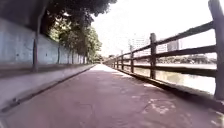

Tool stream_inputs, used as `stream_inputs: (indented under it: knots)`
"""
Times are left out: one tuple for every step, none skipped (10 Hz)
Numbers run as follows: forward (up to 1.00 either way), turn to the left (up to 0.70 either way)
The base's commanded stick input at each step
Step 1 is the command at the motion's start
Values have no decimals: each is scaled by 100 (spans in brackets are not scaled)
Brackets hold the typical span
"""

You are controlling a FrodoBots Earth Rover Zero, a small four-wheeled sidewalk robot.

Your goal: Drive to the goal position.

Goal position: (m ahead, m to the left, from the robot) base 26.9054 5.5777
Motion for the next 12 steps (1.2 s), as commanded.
stream_inputs:
  knots:
    - [97, 1]
    - [97, 1]
    - [97, 1]
    - [97, 1]
    - [97, 1]
    - [97, 1]
    - [97, 1]
    - [97, 1]
    - [97, 1]
    - [97, 1]
    - [97, 1]
    - [97, 1]
